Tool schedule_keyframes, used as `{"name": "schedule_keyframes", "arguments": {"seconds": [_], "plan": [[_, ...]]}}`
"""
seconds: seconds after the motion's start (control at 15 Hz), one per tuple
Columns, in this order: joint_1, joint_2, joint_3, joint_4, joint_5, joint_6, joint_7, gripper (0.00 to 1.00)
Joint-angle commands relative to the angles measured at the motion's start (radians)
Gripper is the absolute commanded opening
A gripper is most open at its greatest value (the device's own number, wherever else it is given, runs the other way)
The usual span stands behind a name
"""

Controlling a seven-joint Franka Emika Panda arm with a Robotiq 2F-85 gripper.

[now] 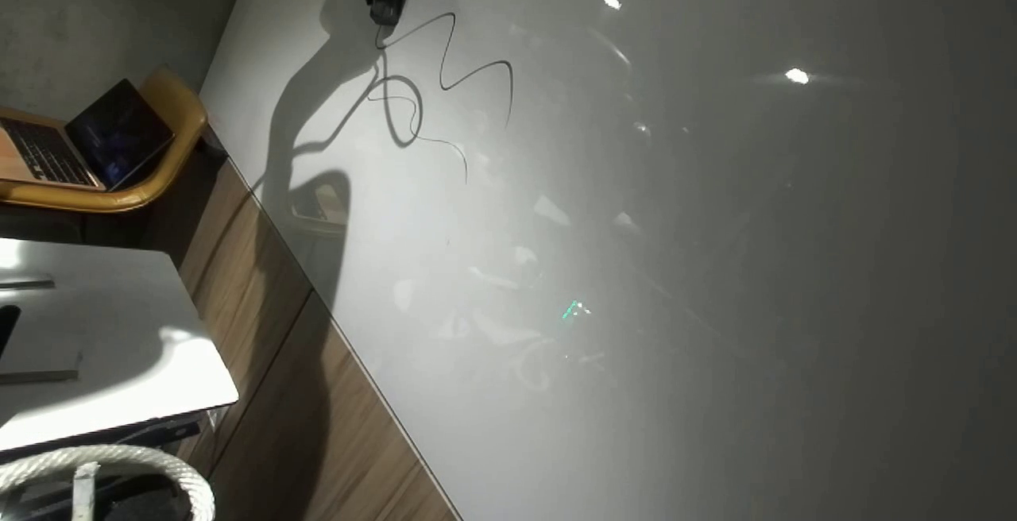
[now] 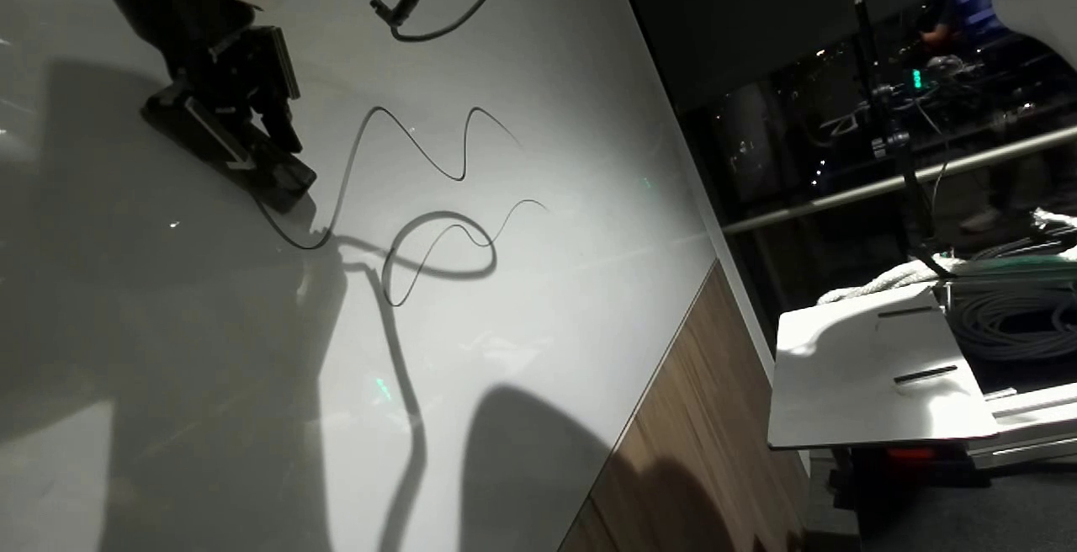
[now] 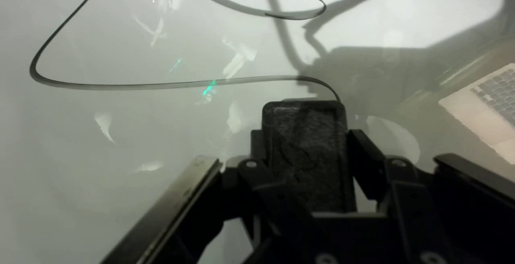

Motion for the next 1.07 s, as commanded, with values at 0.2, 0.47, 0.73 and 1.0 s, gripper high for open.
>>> {"name": "schedule_keyframes", "arguments": {"seconds": [0.2,0.47,0.73,1.0], "plan": [[0.035,0.159,-0.08,0.173,-0.052,0.024,-0.011,0.28],[0.038,0.216,-0.097,0.186,-0.037,0.013,-0.004,0.28],[0.038,0.243,-0.127,0.19,-0.032,-0.031,-0.01,0.28],[0.003,0.185,-0.121,0.125,-0.063,-0.072,-0.008,0.28]]}}
